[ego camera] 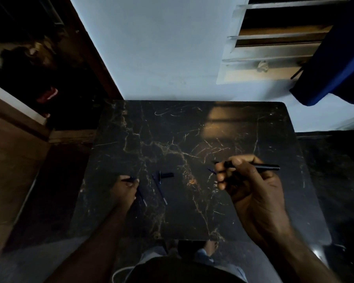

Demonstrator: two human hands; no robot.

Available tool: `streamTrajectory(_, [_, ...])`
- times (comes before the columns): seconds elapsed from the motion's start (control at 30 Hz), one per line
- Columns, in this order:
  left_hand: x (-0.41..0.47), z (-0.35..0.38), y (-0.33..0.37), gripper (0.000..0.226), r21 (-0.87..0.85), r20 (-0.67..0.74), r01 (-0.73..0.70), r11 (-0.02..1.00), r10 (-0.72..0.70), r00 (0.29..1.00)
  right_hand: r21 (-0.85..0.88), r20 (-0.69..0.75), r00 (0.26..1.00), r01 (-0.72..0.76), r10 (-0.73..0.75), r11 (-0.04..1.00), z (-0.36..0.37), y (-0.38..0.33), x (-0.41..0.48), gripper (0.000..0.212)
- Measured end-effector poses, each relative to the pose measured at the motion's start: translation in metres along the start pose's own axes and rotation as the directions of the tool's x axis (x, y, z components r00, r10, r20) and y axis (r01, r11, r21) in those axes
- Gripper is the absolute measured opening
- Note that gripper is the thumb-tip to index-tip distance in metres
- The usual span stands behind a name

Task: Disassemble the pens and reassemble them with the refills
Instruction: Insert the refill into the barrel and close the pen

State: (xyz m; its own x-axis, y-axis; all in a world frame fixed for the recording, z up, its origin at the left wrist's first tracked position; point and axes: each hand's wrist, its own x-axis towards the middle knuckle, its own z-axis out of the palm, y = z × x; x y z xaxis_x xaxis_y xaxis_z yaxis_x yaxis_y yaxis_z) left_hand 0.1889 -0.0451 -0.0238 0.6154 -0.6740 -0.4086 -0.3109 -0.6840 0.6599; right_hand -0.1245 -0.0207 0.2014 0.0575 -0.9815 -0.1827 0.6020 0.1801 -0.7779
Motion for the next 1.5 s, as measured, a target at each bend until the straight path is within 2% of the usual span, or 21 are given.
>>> streamTrajectory(0.1, [-0.001,-0.001,0.003,0.033,0.028,-0.011,0.014,0.999,-0.014,1.0,0.003,-0.001,1.0,0.003,-0.003,1.0,0.0,0.0,0.0,0.013])
streamTrajectory(0.2, [-0.009,0.005,0.007,0.027,0.175,-0.041,-0.079,0.981,0.087,0.995,0.013,-0.004,1.0,0.011,-0.011,1.0,-0.001,-0.001,0.002,0.015])
streamTrajectory(0.3, [-0.024,0.021,0.016,0.023,0.309,0.093,-0.159,0.938,0.137,0.986,0.019,-0.006,1.0,0.017,-0.017,1.0,-0.004,-0.001,0.002,0.013])
streamTrajectory(0.37, [-0.03,0.033,0.021,0.035,0.378,0.171,-0.196,0.905,0.14,0.975,0.023,-0.002,1.0,0.008,-0.008,1.0,-0.005,-0.001,0.001,0.012])
streamTrajectory(0.47, [-0.034,0.041,0.029,0.047,0.482,0.216,-0.208,0.851,0.114,0.97,0.031,0.003,1.0,0.0,0.0,1.0,-0.004,0.0,0.001,0.012])
streamTrajectory(0.57, [-0.034,0.043,0.031,0.046,0.557,0.264,-0.21,0.803,0.068,0.962,0.039,0.003,1.0,0.004,-0.004,0.999,-0.006,-0.002,0.002,0.012])
streamTrajectory(0.83, [-0.036,0.039,0.033,0.036,0.587,0.267,-0.133,0.798,-0.036,0.963,0.066,-0.036,0.999,0.016,-0.014,0.998,-0.019,-0.004,0.0,0.015])
streamTrajectory(0.93, [-0.037,0.04,0.039,0.031,0.546,0.279,-0.075,0.834,-0.097,0.955,0.068,-0.03,0.999,0.012,-0.01,0.998,-0.022,-0.005,0.0,0.013])
streamTrajectory(1.07, [-0.038,0.04,0.048,0.039,0.487,0.323,-0.071,0.871,-0.104,0.941,0.07,-0.017,1.0,0.014,-0.012,0.997,-0.024,-0.007,0.001,0.01])
streamTrajectory(1.2, [-0.043,0.033,0.057,0.044,0.548,0.295,-0.108,0.829,-0.071,0.953,0.057,-0.013,1.0,0.024,-0.023,0.998,-0.026,-0.01,0.002,0.011])
streamTrajectory(1.3, [-0.051,0.021,0.064,0.027,0.407,0.252,-0.113,0.906,0.008,0.968,0.047,-0.021,0.999,0.03,-0.029,0.998,-0.031,-0.012,0.002,0.012])
streamTrajectory(1.37, [-0.062,0.007,0.07,0.026,0.131,0.216,-0.071,0.989,0.042,0.975,0.043,-0.04,0.999,0.022,-0.021,0.999,-0.034,-0.012,0.001,0.012])
streamTrajectory(1.4, [-0.072,-0.002,0.075,0.026,-0.054,0.184,-0.054,0.997,0.063,0.981,0.043,-0.051,0.999,0.013,-0.01,0.999,-0.035,-0.011,0.001,0.012])
streamTrajectory(1.43, [-0.083,-0.012,0.082,0.024,-0.234,0.144,-0.076,0.969,0.112,0.983,0.04,-0.058,0.998,-0.001,0.004,0.999,-0.035,-0.011,0.001,0.013])
streamTrajectory(1.5, [-0.109,-0.03,0.101,0.024,-0.526,0.099,-0.14,0.839,0.224,0.969,0.035,-0.057,0.997,-0.042,0.044,0.999,-0.031,-0.008,0.0,0.014])
